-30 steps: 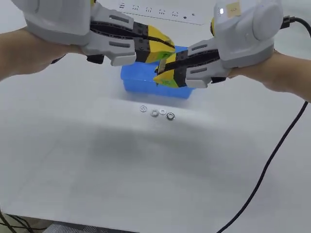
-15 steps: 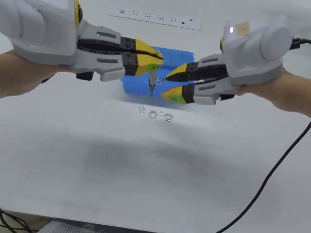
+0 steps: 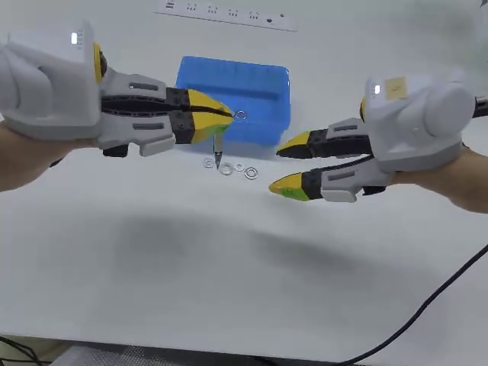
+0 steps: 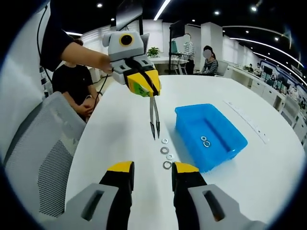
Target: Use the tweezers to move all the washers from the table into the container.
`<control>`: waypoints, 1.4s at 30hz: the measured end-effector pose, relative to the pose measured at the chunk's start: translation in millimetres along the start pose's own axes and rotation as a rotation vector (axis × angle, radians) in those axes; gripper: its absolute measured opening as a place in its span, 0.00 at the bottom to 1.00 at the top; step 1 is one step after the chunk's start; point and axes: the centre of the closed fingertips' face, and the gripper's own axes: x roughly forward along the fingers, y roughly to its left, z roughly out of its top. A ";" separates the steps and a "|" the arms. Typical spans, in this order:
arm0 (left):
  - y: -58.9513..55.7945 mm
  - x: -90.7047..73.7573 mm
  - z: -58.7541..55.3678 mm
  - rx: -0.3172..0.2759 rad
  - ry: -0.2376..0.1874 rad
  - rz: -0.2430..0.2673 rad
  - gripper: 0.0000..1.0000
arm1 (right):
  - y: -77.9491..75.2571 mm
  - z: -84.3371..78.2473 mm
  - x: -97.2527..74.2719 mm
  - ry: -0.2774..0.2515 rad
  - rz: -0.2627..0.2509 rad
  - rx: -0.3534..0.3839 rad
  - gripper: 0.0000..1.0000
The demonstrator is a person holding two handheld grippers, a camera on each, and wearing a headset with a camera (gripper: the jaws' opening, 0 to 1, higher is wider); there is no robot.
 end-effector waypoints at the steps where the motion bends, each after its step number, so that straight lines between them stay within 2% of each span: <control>1: 0.4 2.3 -0.6 -0.007 -0.006 0.003 0.04 | -0.2 -1.3 -1.2 -0.003 -0.005 0.007 0.32; 6: 0.4 8.5 -4.7 -0.026 -0.008 0.003 0.04 | 1.7 -10.1 -4.3 -0.021 -0.012 0.063 0.32; 17: 0.5 16.1 -11.1 -0.031 0.006 -0.009 0.04 | 3.4 -22.5 -5.5 -0.012 -0.018 0.091 0.32; 21: -2.4 15.7 -18.3 -0.021 0.024 -0.015 0.04 | 1.3 -20.1 -5.7 -0.037 -0.032 0.109 0.32; 26: -1.8 12.2 -18.5 -0.031 0.006 -0.005 0.04 | 1.8 -18.2 -4.1 -0.046 -0.032 0.116 0.32; 34: -10.5 6.1 -19.0 -0.047 0.008 -0.048 0.04 | 5.3 -15.0 3.8 -0.047 -0.016 0.113 0.32; 38: -6.6 3.3 -21.6 -0.048 0.020 -0.053 0.04 | 1.8 -6.0 10.8 -0.062 -0.007 0.105 0.32; 42: -10.2 5.1 -22.0 -0.036 0.033 -0.065 0.04 | -3.1 5.8 20.8 -0.074 0.003 0.079 0.32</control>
